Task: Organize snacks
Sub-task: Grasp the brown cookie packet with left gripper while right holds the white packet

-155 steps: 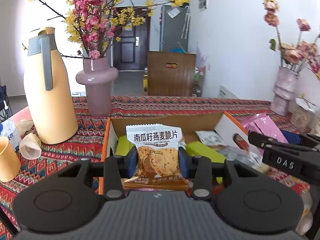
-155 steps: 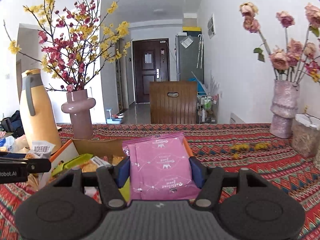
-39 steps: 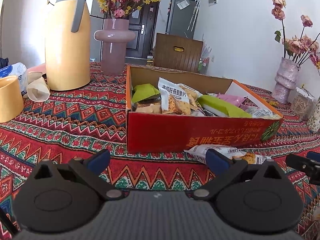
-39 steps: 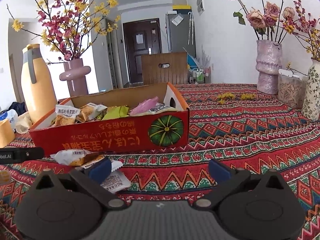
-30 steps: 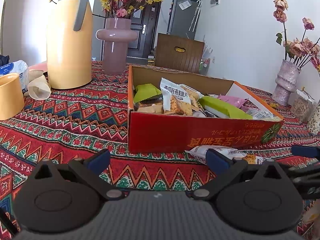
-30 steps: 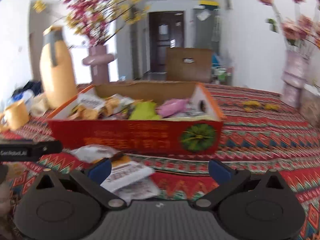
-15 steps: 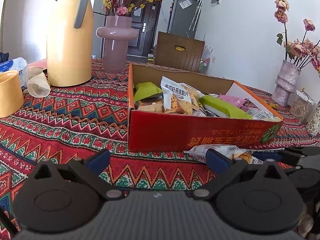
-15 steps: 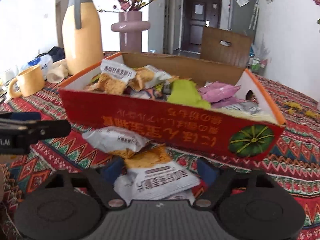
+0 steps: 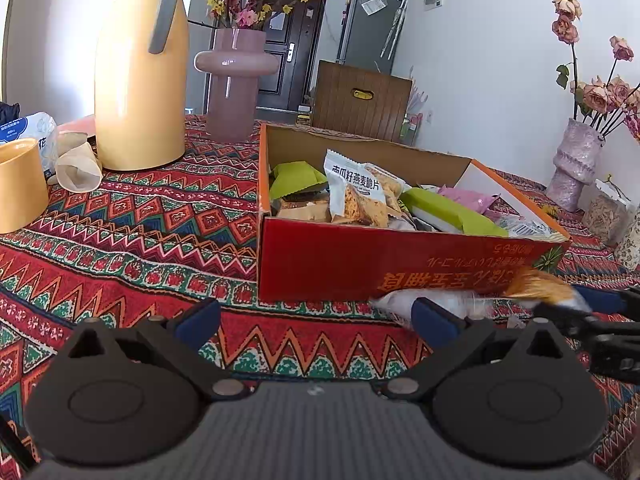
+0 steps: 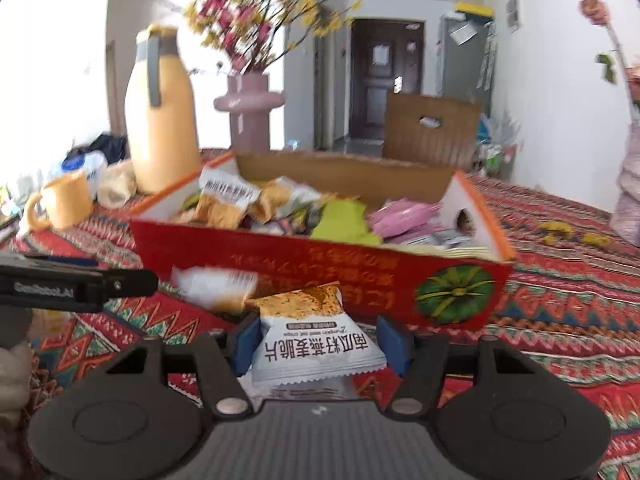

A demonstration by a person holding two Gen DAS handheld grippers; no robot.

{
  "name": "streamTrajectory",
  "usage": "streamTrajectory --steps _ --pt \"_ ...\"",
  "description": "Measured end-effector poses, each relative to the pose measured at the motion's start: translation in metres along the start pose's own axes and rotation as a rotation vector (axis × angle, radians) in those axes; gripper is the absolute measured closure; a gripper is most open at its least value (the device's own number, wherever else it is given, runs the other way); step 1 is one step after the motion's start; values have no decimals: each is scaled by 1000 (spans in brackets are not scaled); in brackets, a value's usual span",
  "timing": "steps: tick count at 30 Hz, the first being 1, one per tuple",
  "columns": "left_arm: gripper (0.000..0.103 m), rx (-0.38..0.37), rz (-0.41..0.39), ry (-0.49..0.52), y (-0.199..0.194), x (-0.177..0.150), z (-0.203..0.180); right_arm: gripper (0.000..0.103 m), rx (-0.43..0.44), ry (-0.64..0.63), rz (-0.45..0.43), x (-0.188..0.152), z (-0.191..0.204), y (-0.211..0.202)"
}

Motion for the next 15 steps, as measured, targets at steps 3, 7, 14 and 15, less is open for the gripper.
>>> streamTrajectory --steps 3,7,14,15 --pt "0 1 3 1 1 0 0 42 -32 54 -39 -4 -16 -17" --pt "0 5 7 4 2 0 0 42 -84 127 -79 -18 -36 -36" --pt "0 20 23 24 4 0 -3 42 -112 194 -83 -37 -53 -51" --pt "0 21 30 33 4 1 -5 42 -111 198 -87 -38 -53 -54"
Point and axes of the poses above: each gripper's, at about its wrist camera, not at the fingertips, and y roughly the way its jaws point, z to its left, x to its top, the point moved 4 cm from there along y, roughly the way its jaws point, and after that the axes turned 9 degrees about y, right-handed, at the moved point
